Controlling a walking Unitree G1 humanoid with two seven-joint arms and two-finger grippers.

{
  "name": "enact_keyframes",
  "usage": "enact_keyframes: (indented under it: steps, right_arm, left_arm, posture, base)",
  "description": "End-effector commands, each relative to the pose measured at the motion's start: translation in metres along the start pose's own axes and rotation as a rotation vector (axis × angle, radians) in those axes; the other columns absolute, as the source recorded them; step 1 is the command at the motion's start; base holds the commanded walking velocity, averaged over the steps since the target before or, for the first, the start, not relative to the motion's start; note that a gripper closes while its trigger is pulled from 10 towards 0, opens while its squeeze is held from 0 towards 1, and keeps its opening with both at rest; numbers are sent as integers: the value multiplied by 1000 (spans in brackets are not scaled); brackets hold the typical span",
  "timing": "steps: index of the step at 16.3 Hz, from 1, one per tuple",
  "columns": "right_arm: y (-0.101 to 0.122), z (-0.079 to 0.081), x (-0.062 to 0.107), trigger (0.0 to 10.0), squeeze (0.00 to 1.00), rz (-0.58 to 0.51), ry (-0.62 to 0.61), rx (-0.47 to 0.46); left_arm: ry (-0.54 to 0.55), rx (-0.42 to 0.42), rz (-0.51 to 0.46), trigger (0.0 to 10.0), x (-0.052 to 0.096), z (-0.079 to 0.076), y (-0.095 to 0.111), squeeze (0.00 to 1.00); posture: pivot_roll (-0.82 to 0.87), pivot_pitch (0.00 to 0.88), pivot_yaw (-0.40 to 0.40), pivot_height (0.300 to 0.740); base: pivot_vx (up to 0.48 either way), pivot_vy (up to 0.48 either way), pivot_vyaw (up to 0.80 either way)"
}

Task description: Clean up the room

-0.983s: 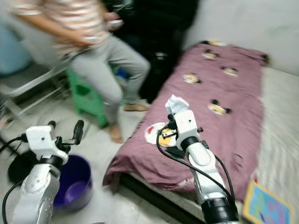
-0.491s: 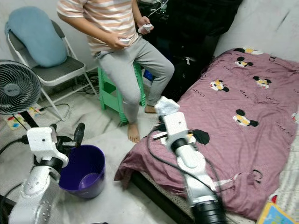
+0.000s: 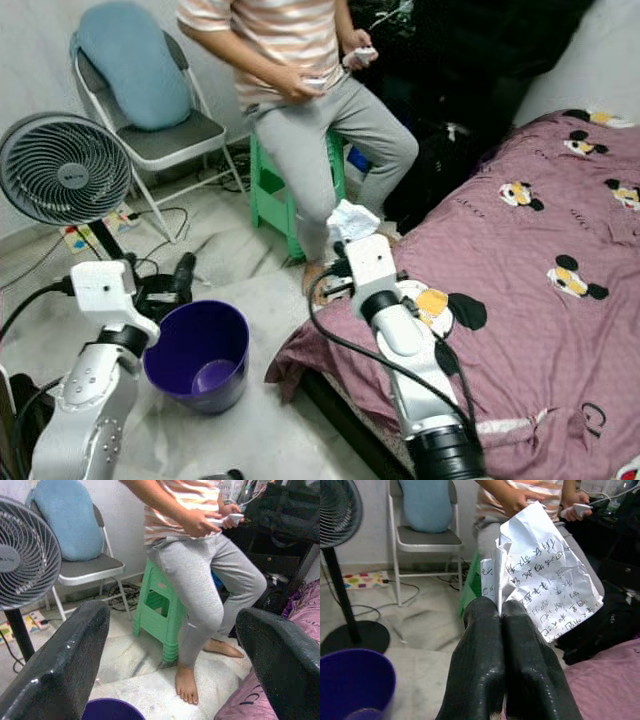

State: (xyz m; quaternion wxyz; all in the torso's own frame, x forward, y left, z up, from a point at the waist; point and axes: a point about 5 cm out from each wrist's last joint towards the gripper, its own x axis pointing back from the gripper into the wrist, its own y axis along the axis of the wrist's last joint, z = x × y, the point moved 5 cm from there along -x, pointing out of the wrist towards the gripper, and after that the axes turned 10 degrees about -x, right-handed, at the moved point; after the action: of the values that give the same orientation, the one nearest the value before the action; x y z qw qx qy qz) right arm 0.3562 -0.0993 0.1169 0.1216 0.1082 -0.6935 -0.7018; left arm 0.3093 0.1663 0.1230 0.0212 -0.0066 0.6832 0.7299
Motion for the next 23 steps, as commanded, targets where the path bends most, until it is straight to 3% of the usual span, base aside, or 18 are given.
enact_keyframes:
  steps: [1,19,23]
  right_arm:
    - [1,6,-2,10000,0,-1,28,7]
    - [0,17,-5,10000,0,1,65,27]
    - [-2,17,-5,10000,0,7,57,7]
  left_arm:
    - [13,-5,4,10000,2,3,1,0]
    - [-64,1,15,10000,6,-12,-1,0]
    - [-96,23,5,10000,7,-15,1,0]
  posture:
    - [-31,36,-24,740]
    - [-28,40,-20,740]
    - [-25,34,-22,740]
  base:
    - [0,0,800]
    - [0,0,800]
    - [0,0,105]
